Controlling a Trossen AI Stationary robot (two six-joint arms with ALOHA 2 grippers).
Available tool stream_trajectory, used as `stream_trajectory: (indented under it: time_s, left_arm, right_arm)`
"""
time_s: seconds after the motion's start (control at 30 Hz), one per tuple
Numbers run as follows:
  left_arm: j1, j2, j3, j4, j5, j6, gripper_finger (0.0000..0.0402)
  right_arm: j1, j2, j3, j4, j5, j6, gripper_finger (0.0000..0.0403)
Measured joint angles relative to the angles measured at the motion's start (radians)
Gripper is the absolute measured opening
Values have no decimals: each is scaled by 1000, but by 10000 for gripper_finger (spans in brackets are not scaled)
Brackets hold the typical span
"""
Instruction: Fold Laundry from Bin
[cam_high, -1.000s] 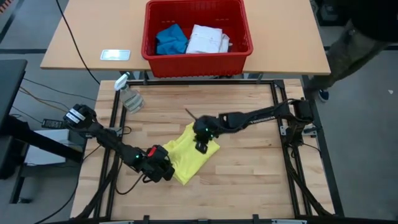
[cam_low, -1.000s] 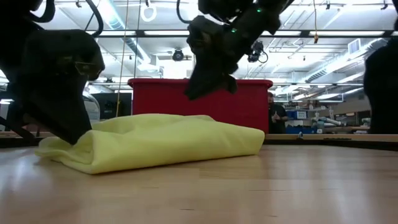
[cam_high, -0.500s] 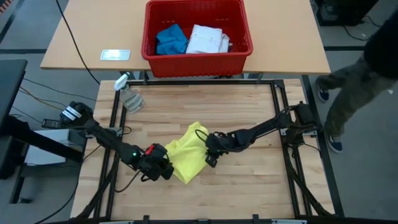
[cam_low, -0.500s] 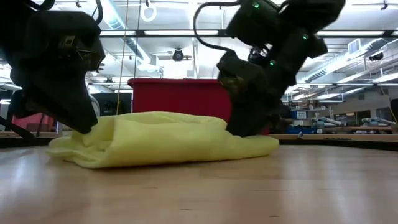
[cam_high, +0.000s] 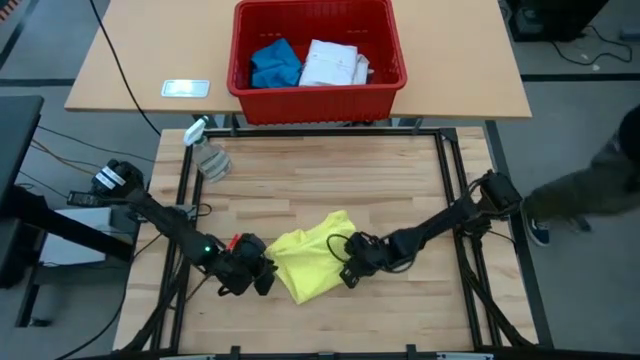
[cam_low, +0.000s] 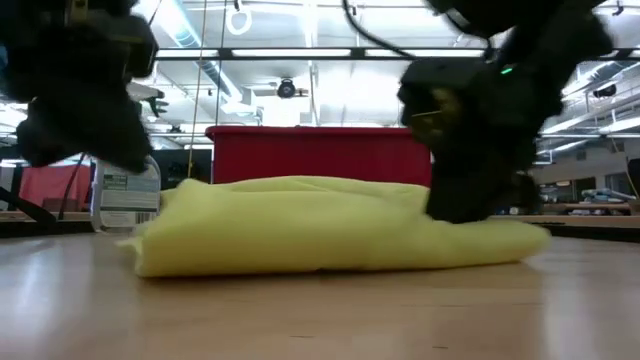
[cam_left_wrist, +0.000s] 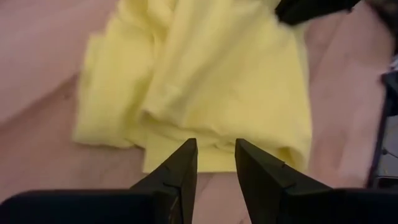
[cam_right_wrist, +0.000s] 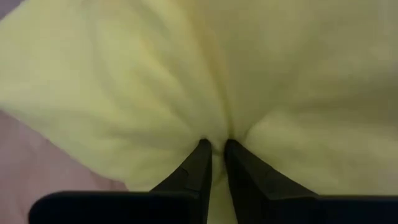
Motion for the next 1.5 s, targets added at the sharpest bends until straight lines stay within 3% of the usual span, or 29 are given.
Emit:
stream_trajectory:
  time_s: [0.4,0.63,0.83,1.0,1.13,1.37,1.5]
  left_arm:
    - [36,-115,0,24,-24,178,114]
    - [44,-114,0,87,-21,169,114]
    - [46,-120,1,91,-37,167,114]
    - [69,-117,1,104,-41,182,114]
    - [103,-68,1,169,24,231,114]
    - [146,103,2,499,91,273,114]
    - [174,178,2,605,113,279,114]
  right_arm:
    - [150,-113,-3,-144,133,226,58]
    - [141,-189,-3,-134,210,202,58]
    - [116,-243,-2,-109,214,110,58]
    - [56,-248,-1,-80,155,-26,58]
    - [-19,-230,-1,-95,93,-140,57]
    - [-112,-234,0,-129,84,-229,57]
    - [-171,-239,0,-178,-9,-288,57]
